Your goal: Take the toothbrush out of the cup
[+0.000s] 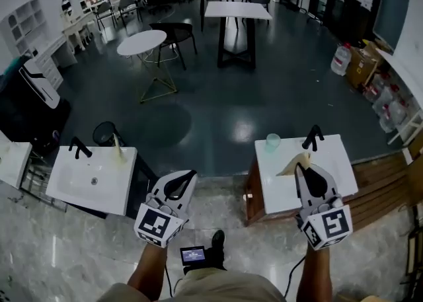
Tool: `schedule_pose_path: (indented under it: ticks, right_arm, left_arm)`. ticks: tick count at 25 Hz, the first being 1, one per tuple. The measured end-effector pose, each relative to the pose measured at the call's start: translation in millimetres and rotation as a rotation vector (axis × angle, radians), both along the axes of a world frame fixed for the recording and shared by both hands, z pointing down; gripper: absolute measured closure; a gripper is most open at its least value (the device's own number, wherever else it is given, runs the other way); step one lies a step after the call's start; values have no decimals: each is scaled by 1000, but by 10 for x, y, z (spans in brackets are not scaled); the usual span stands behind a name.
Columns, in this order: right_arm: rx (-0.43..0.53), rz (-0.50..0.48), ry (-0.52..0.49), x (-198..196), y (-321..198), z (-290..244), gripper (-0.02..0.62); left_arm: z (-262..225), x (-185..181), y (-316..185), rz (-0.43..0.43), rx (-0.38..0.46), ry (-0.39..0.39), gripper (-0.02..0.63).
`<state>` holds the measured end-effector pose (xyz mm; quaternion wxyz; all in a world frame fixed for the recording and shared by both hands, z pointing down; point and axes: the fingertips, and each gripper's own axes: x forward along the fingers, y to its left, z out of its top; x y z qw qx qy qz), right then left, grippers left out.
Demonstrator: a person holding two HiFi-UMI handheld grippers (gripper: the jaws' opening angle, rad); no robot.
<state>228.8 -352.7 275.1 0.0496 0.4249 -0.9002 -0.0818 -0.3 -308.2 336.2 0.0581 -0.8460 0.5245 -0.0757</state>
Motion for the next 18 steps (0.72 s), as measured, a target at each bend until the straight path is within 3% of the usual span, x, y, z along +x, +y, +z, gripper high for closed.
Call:
schedule_pose_path:
  ticks: [14, 18]
  right_arm:
    - [22, -81, -42, 181, 1139, -148, 581]
    - [5, -125, -52, 11, 1334, -131, 581]
  left_arm:
    - [-174, 102, 1246, -96, 12, -49, 600]
    - [-168, -104, 1528, -148, 3, -70, 601]
